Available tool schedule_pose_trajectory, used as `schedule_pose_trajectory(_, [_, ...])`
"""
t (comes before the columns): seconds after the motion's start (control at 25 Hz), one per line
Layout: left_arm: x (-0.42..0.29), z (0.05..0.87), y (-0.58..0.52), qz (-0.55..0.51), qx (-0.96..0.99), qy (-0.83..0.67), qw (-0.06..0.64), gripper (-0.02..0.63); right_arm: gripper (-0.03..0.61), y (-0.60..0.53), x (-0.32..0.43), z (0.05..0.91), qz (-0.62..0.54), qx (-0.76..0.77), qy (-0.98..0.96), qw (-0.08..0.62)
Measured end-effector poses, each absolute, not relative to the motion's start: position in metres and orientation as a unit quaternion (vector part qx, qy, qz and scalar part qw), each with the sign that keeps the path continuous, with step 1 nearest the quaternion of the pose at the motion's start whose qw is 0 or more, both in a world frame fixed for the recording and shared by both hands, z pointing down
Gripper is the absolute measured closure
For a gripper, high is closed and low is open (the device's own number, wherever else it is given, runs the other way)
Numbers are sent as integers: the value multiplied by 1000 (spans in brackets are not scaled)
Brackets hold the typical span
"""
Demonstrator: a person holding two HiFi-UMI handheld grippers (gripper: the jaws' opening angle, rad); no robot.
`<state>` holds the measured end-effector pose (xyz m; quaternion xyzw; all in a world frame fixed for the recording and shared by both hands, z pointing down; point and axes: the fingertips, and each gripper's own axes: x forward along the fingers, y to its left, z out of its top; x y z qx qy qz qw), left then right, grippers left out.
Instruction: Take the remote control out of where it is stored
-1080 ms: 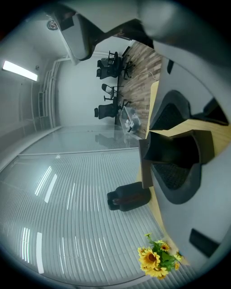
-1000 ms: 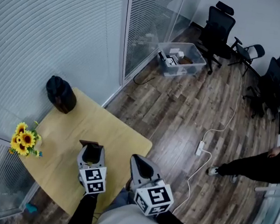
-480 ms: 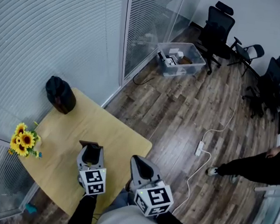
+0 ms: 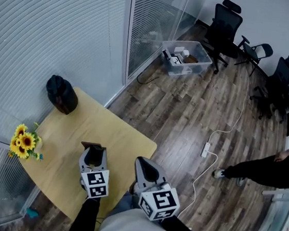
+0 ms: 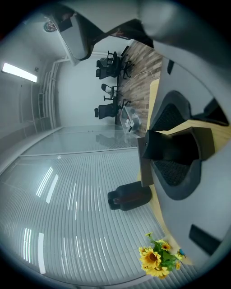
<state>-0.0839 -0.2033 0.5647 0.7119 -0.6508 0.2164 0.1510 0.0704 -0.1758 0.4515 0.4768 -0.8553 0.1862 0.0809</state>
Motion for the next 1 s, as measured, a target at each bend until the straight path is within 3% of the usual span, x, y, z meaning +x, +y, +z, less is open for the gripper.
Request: schedule_pose_trajectory(1.0, [-85, 557, -195, 207, 713, -650, 164, 423, 572, -170, 77, 447, 184, 479, -855, 77])
